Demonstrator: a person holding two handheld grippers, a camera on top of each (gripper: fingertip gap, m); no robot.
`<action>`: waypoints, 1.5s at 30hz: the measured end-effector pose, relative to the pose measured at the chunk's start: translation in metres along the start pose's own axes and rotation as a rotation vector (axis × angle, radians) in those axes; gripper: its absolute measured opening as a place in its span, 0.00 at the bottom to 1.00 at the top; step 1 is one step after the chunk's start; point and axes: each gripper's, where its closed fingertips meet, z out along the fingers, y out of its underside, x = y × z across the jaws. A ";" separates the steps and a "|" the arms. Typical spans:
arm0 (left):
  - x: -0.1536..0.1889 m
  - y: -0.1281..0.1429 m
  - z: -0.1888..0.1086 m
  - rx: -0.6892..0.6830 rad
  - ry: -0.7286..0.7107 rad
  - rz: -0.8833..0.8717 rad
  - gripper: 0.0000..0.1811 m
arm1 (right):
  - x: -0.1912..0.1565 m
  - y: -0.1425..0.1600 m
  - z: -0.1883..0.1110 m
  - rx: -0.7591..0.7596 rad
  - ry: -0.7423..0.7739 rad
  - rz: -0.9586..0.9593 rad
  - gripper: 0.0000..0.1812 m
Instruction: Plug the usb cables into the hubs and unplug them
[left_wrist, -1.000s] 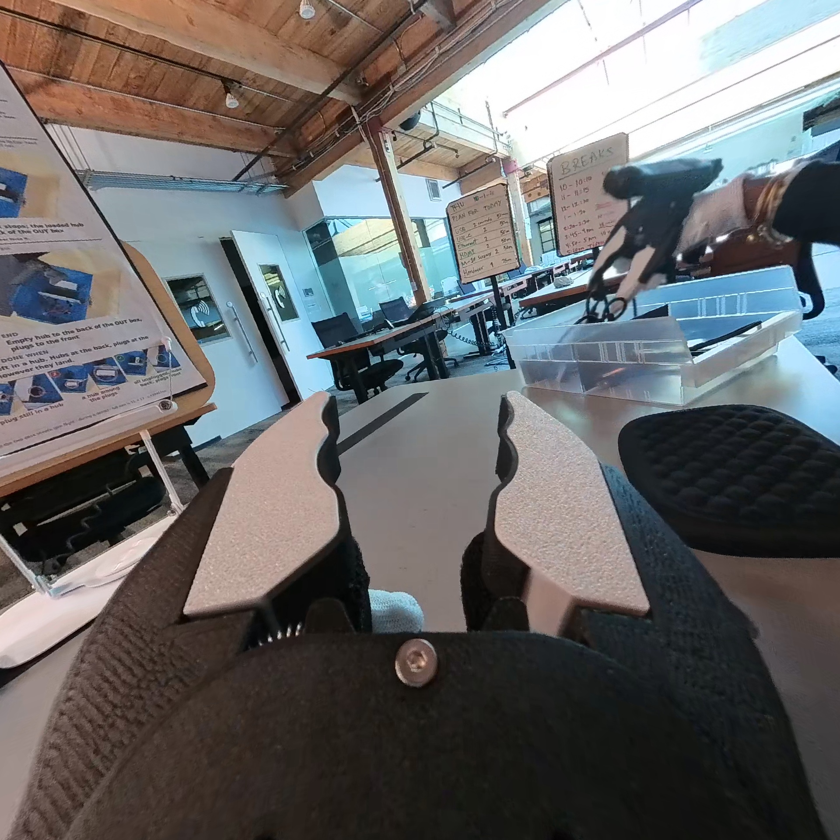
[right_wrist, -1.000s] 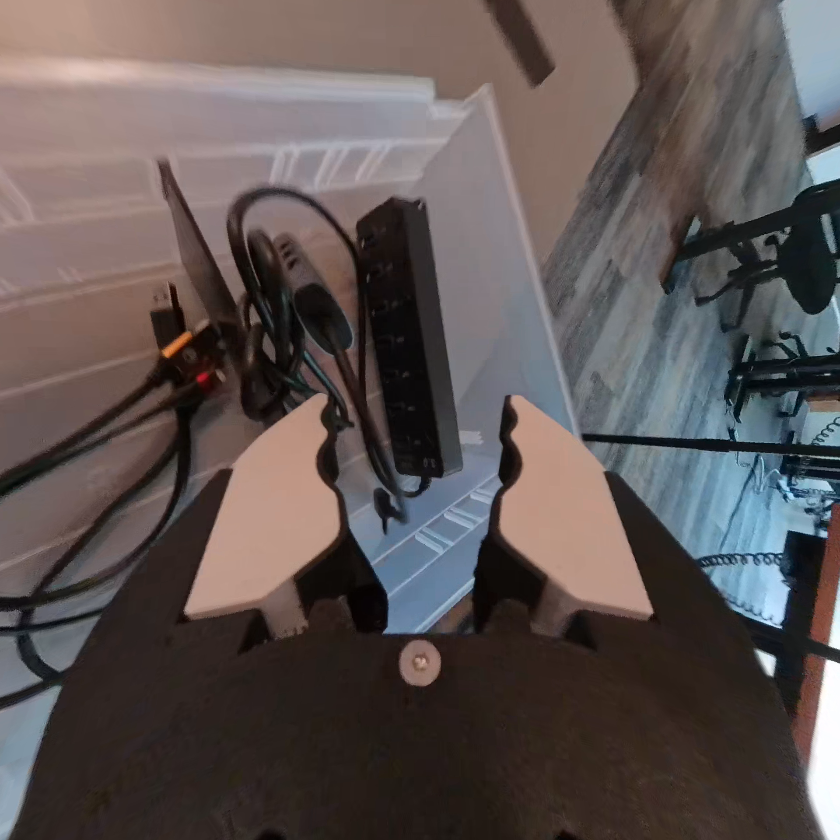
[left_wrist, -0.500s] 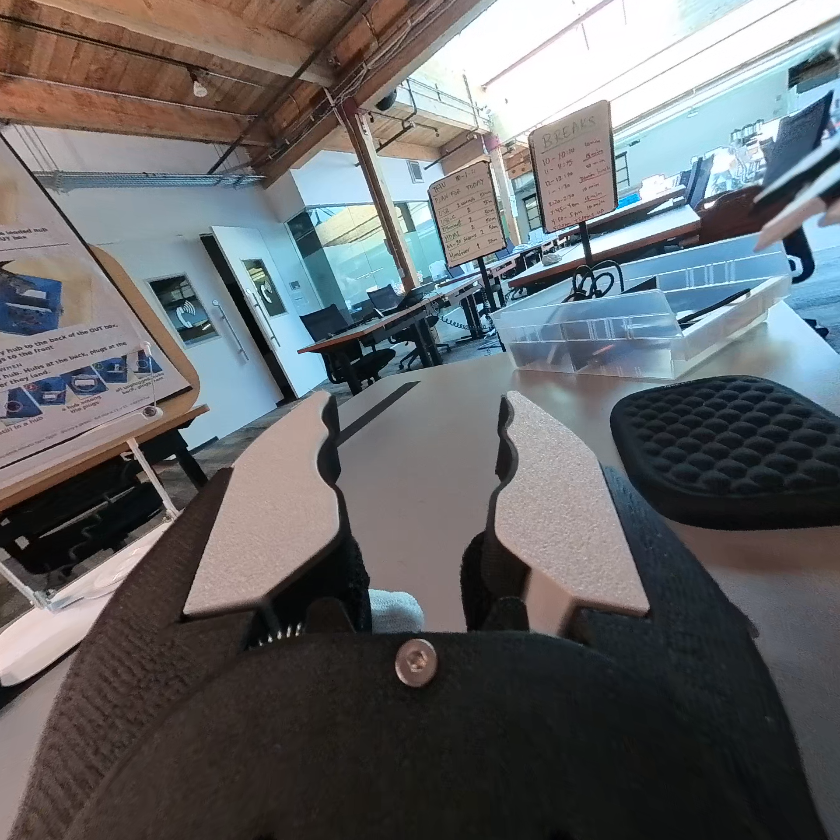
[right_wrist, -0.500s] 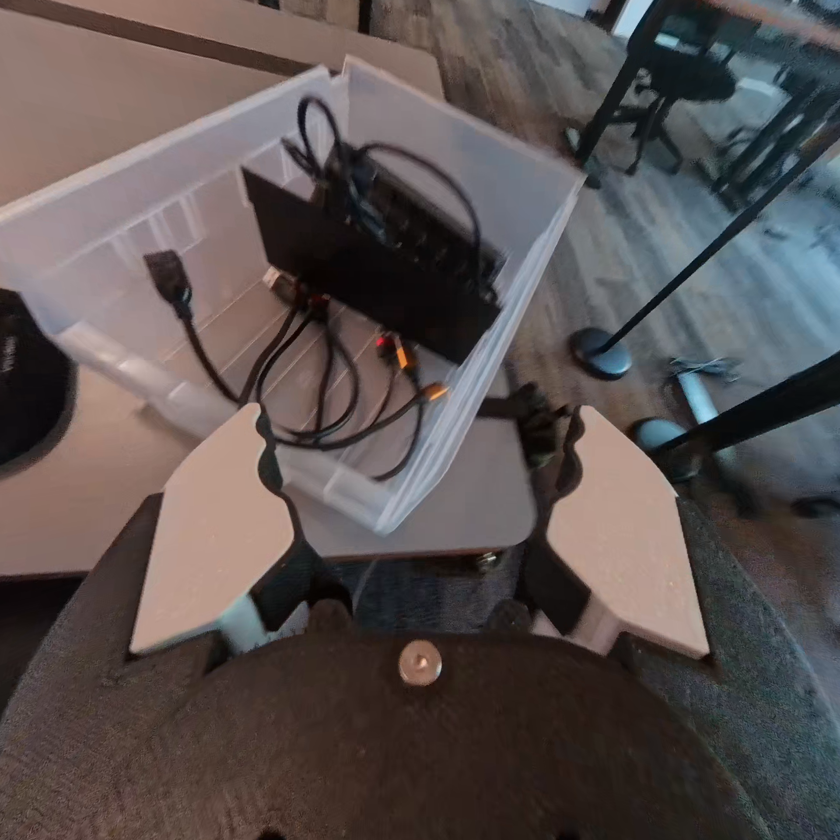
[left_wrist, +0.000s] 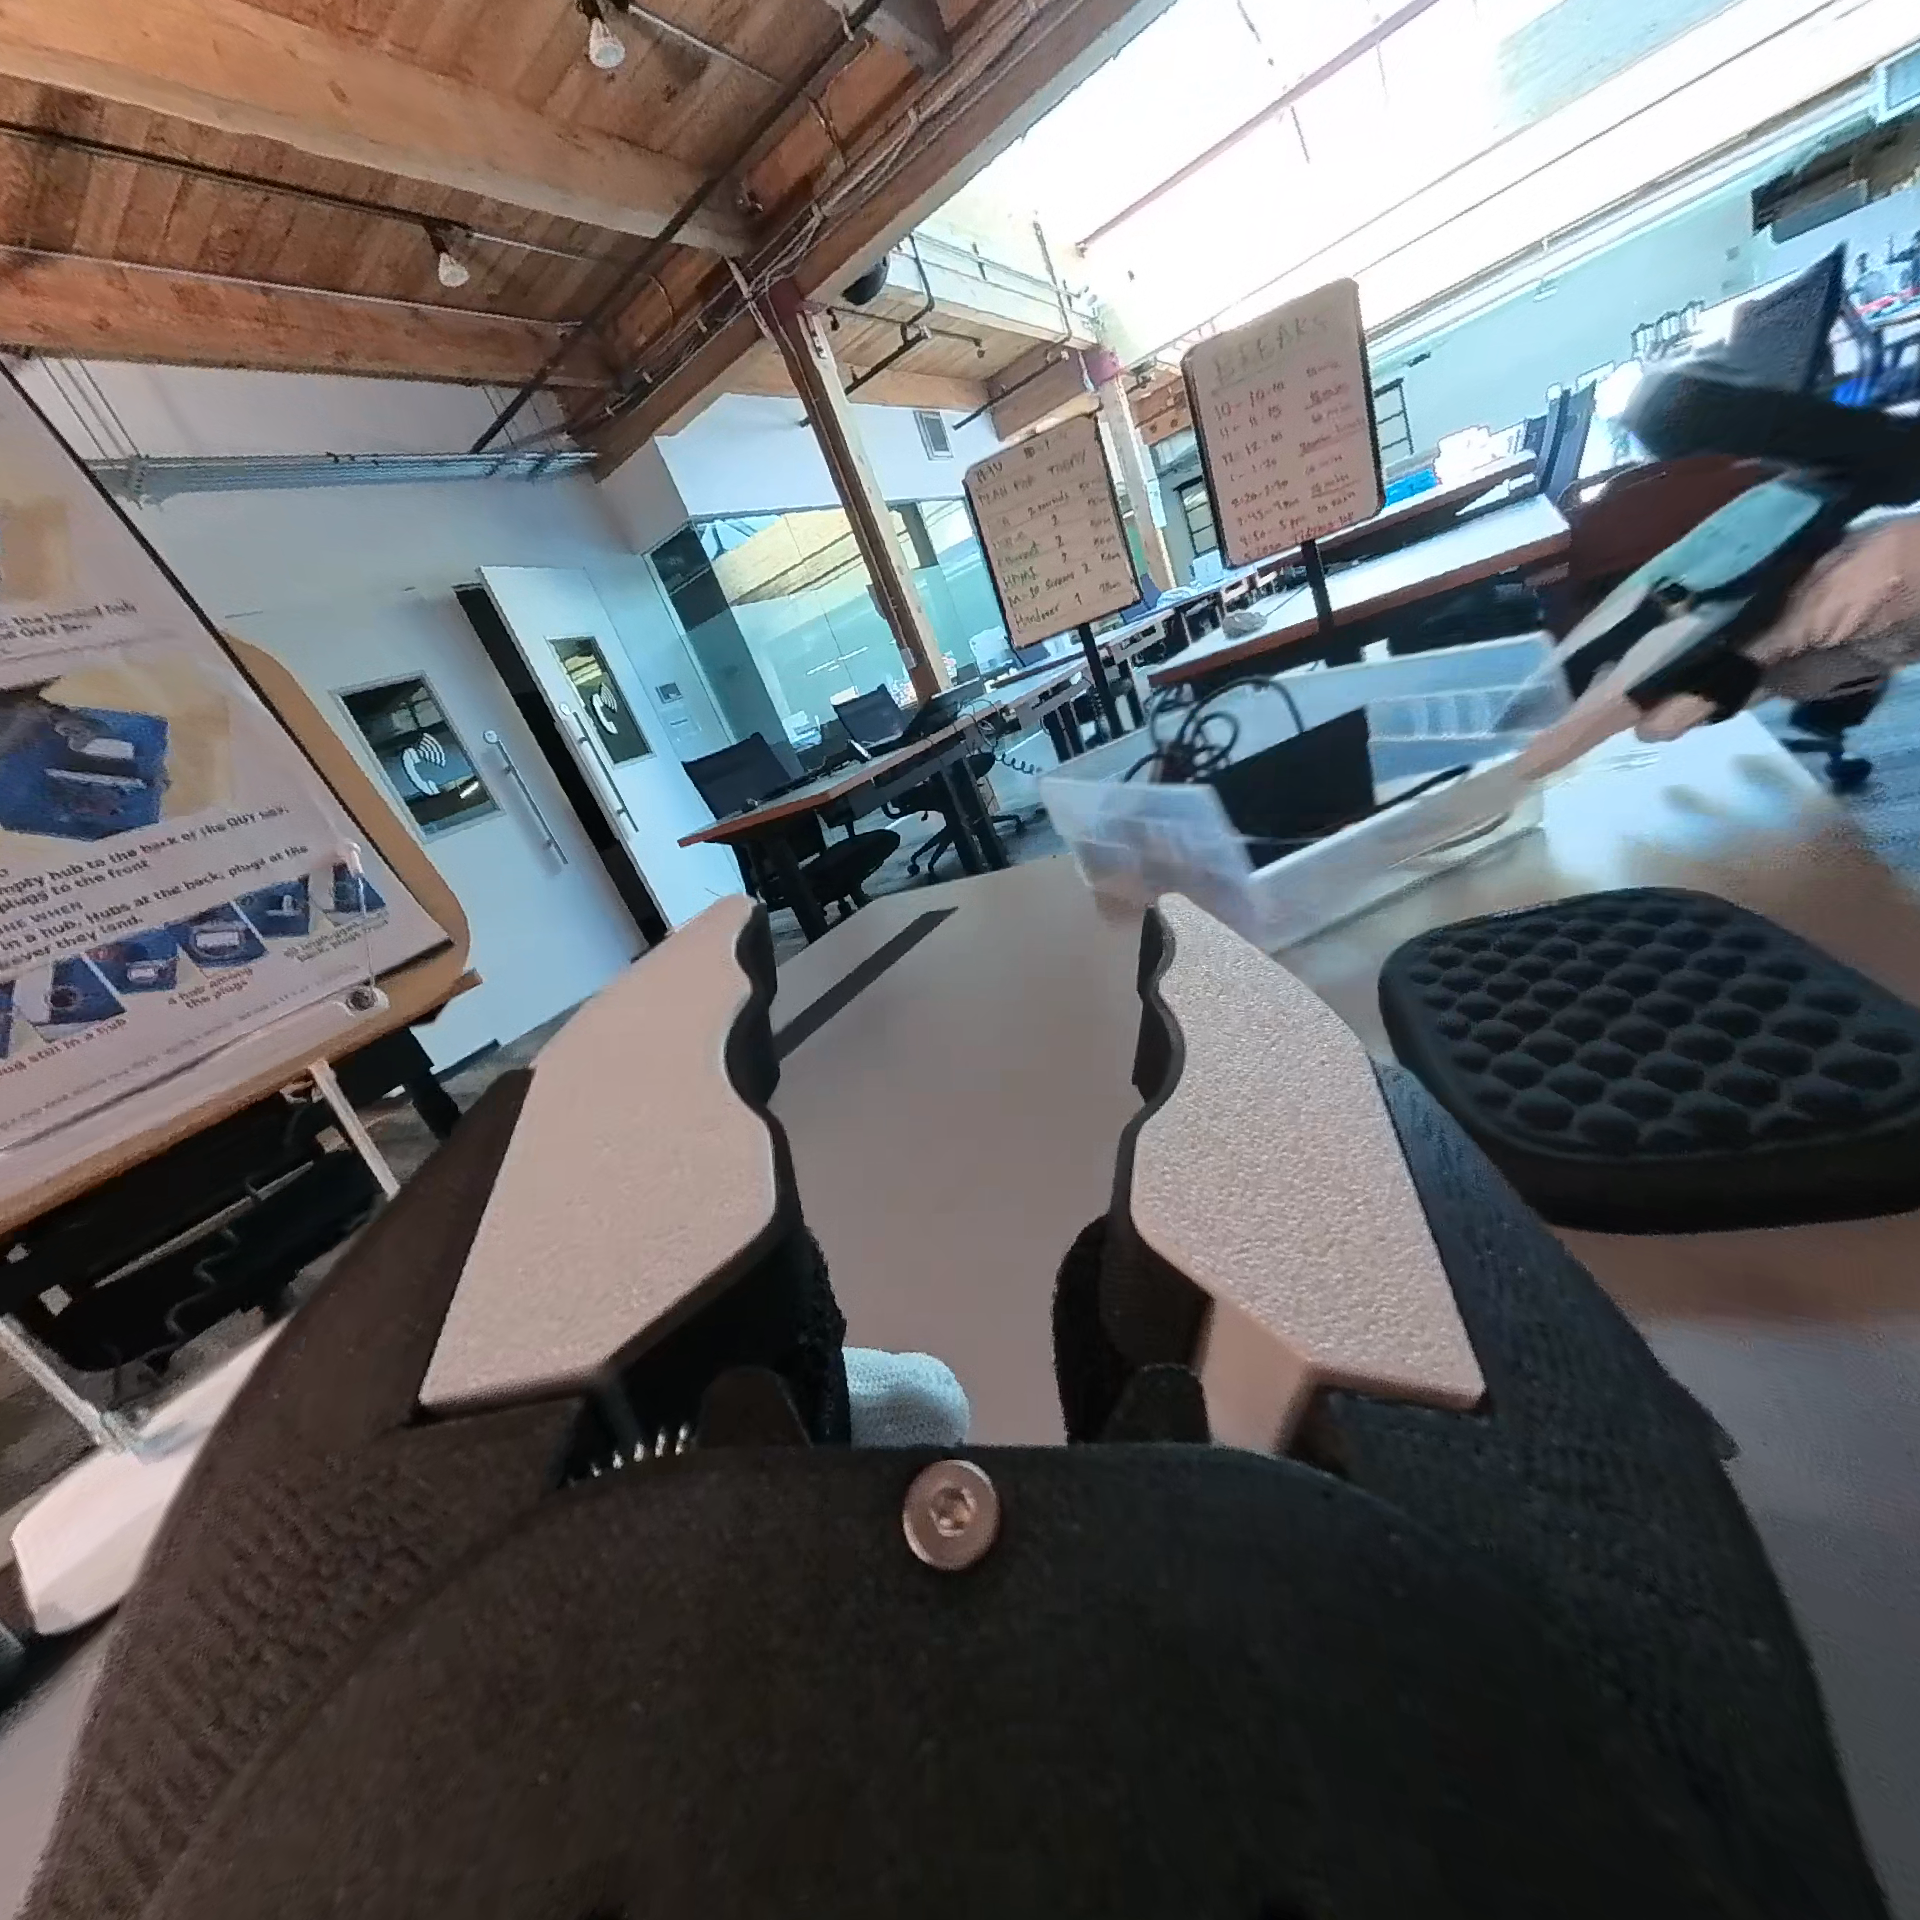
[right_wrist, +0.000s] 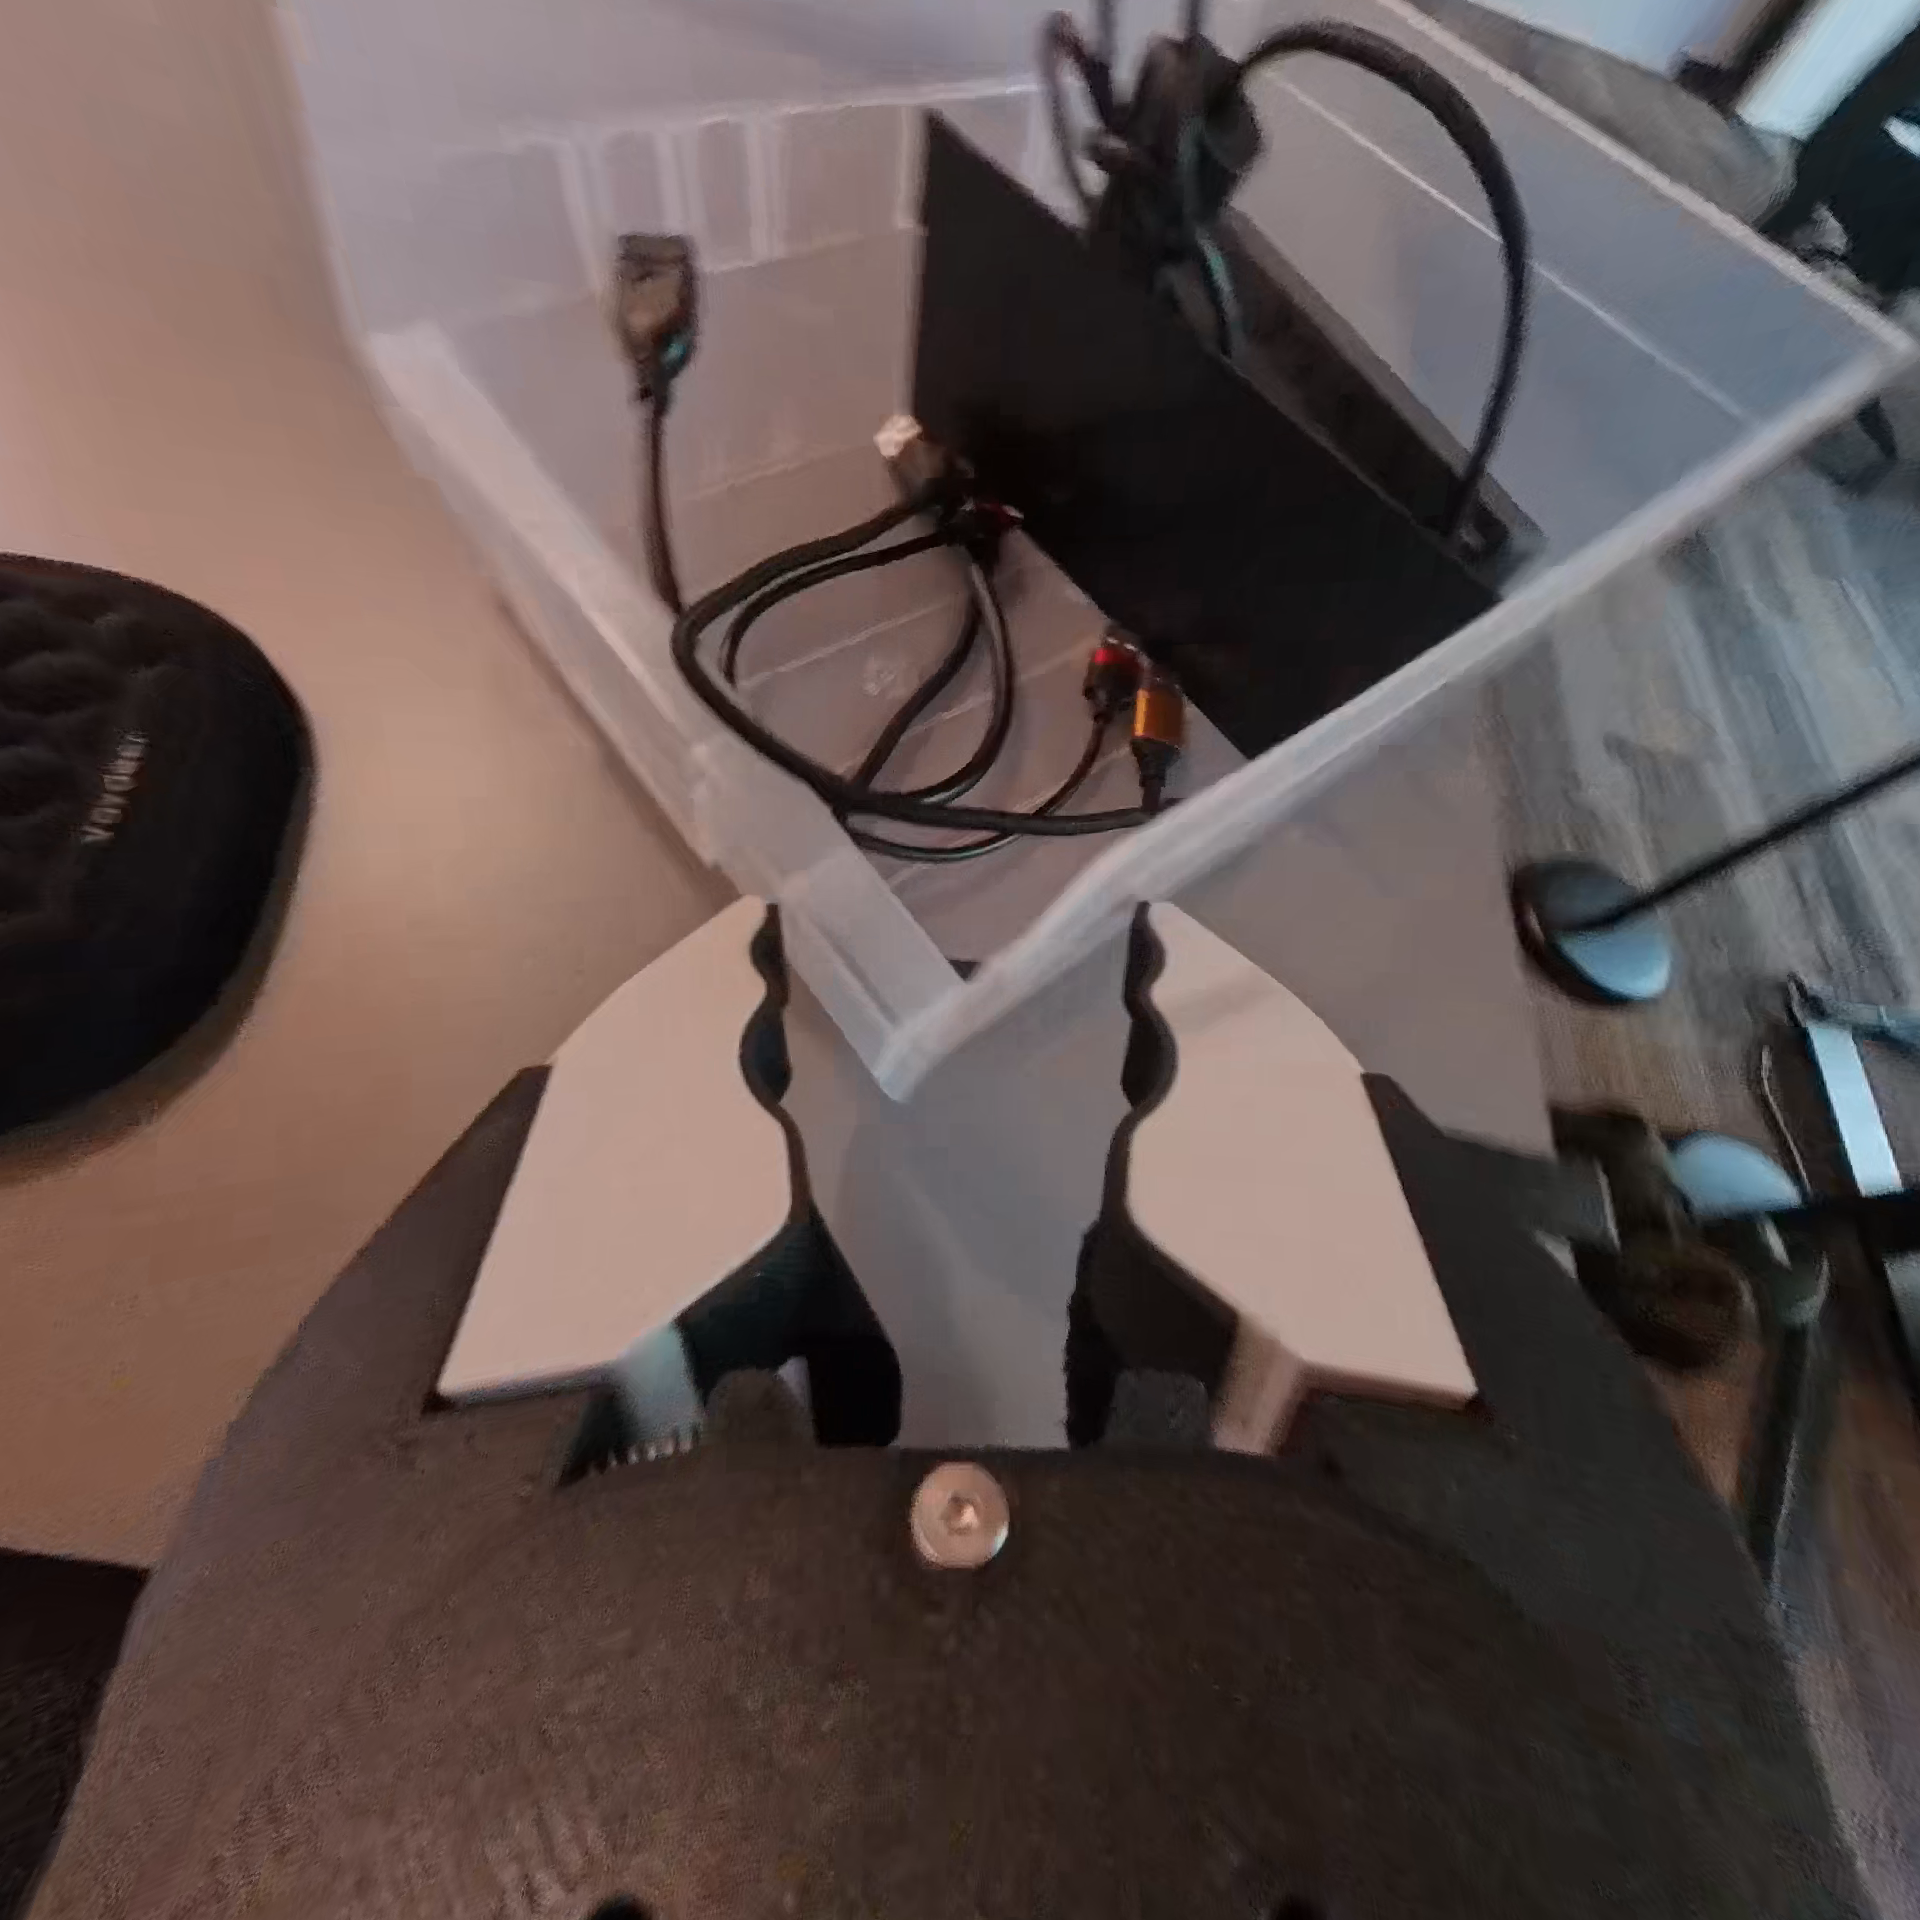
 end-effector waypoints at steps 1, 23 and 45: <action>0.001 -0.006 -0.002 0.007 0.006 0.015 0.37 | -0.009 -0.007 0.008 0.009 -0.041 -0.029 0.32; -0.087 -0.170 -0.284 0.058 -0.803 0.332 0.33 | -0.012 -0.064 0.075 -0.060 0.302 0.119 0.36; -0.085 -0.177 -0.374 0.153 -1.081 0.284 0.31 | -0.324 -0.153 0.118 -0.093 -0.138 -0.358 0.20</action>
